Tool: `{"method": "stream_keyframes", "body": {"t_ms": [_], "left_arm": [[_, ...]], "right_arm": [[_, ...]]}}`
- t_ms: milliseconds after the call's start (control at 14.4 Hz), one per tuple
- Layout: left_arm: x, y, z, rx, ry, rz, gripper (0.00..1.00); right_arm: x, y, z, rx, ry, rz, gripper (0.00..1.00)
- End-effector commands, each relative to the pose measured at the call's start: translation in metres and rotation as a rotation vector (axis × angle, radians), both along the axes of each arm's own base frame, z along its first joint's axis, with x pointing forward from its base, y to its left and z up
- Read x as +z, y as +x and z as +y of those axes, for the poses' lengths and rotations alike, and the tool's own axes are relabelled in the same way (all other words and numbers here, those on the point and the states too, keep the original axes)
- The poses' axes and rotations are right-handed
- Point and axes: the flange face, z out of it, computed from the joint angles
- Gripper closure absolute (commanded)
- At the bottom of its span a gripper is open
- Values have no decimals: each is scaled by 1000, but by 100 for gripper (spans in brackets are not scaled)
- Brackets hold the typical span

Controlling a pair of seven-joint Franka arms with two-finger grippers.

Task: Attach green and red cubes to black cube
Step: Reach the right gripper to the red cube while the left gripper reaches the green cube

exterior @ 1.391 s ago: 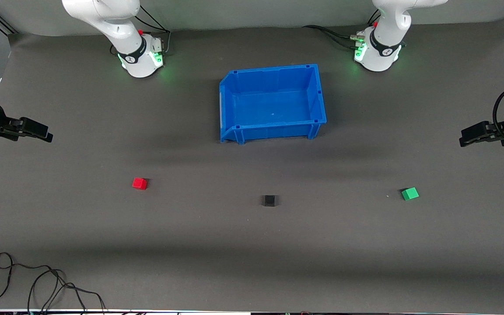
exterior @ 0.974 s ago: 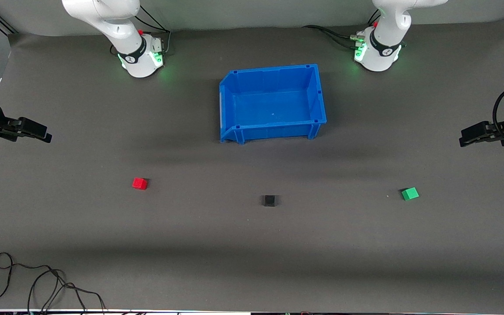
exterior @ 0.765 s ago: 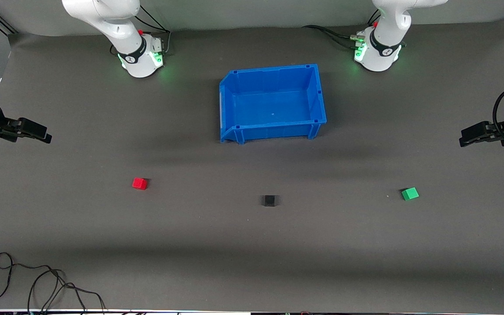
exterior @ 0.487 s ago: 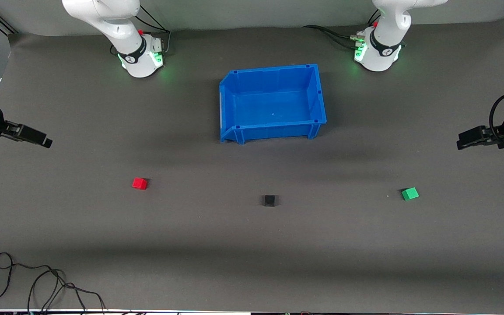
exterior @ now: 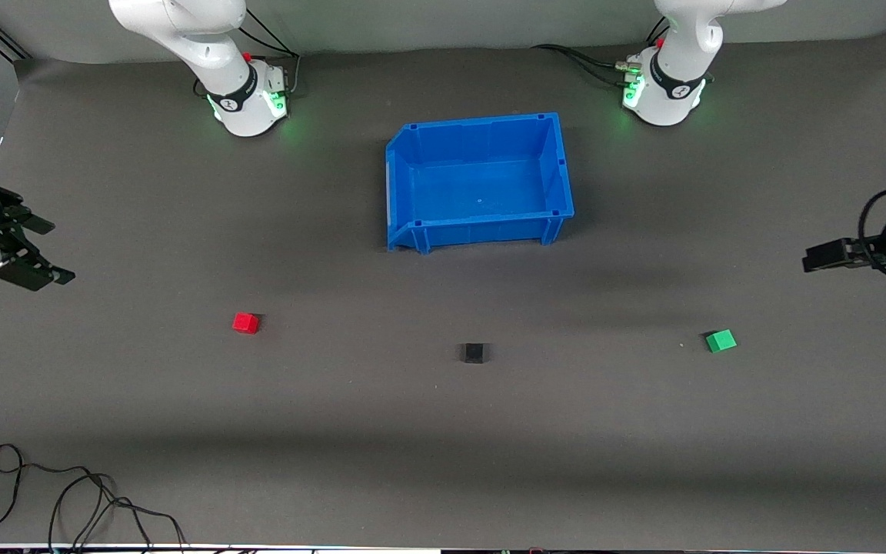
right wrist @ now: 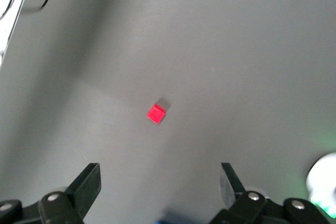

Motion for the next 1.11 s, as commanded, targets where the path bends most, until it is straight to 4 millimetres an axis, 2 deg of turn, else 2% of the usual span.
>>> {"method": "stream_keyframes", "body": {"t_ms": [0,70,209,278,417,626,904,1043], "left_arm": [[-14,5,7,26,15,4,0],[-21,7,11,37,18,11,0],[-41,8,25,141,30,37,1],[-53,10,24,174,36,31,1],[-79,13,18,318,60,14,0],[-115,8,20,587,83,33,0],[-170,8,22,962,175,115,1],[-191,5,32,1132,194,128,1]], "right_arm": [[1,15,5,-244,1,11,0],[-1,15,5,-260,0,15,0],[-20,21,8,-257,18,54,0],[-24,21,8,-271,73,70,0],[-46,23,11,-292,154,119,0],[-88,27,4,-341,258,146,0],[-160,17,-2,-312,352,131,0],[-198,9,-19,-315,426,117,0]]}}
